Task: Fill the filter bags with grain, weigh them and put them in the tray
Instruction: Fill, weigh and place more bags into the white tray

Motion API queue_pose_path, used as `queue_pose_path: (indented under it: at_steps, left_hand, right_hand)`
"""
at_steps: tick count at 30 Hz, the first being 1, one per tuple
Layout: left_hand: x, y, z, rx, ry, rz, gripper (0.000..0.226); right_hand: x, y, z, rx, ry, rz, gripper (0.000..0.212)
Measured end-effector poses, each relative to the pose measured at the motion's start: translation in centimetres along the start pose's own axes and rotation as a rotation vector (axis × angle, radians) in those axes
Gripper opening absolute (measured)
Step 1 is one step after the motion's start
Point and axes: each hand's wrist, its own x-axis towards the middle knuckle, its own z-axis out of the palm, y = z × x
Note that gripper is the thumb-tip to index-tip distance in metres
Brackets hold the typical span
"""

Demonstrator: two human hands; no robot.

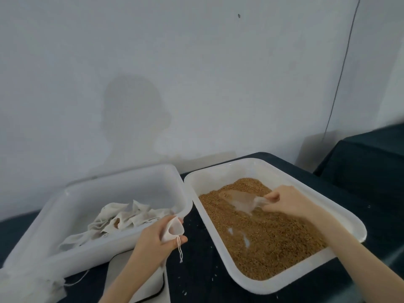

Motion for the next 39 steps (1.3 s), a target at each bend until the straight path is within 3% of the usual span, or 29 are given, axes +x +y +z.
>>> queue_pose_path:
  at_steps: [5, 11, 15, 26, 29, 34, 39]
  left_hand:
    - [-0.5, -0.6, -1.0, -0.033, 0.034, -0.028, 0.034]
    - [-1.5, -1.3, -2.5, -0.026, 0.036, -0.047, 0.03]
    - [-2.2, -1.4, -3.2, -0.004, 0.043, -0.032, 0.038]
    - [-2.8, -1.4, -4.3, 0.182, -0.03, 0.039, 0.039]
    - [-2.7, -1.5, -4.3, 0.265, -0.063, 0.026, 0.046]
    - [-2.8, -2.1, -3.6, 0.35, -0.047, 0.017, 0.058]
    - [-2.7, -2.5, -2.3, 0.163, 0.062, -0.026, 0.048]
  right_hand:
    - [-2.0, -3.0, -1.1, 0.034, 0.018, -0.163, 0.022]
    - [-4.6, -7.8, -1.3, 0.068, -0.221, -0.385, 0.023]
    - [-5.2, -10.4, -0.6, 0.068, -0.286, -0.474, 0.019]
    - [-4.5, -13.4, 1.5, -0.072, -0.295, -0.451, 0.023]
    - [-4.4, -14.2, 2.0, -0.105, -0.294, -0.47, 0.015]
    - [-4.6, -16.6, 1.8, -0.33, -0.22, -0.472, 0.014]
    - [-4.7, -21.9, 1.6, -0.812, 0.166, -0.722, 0.032]
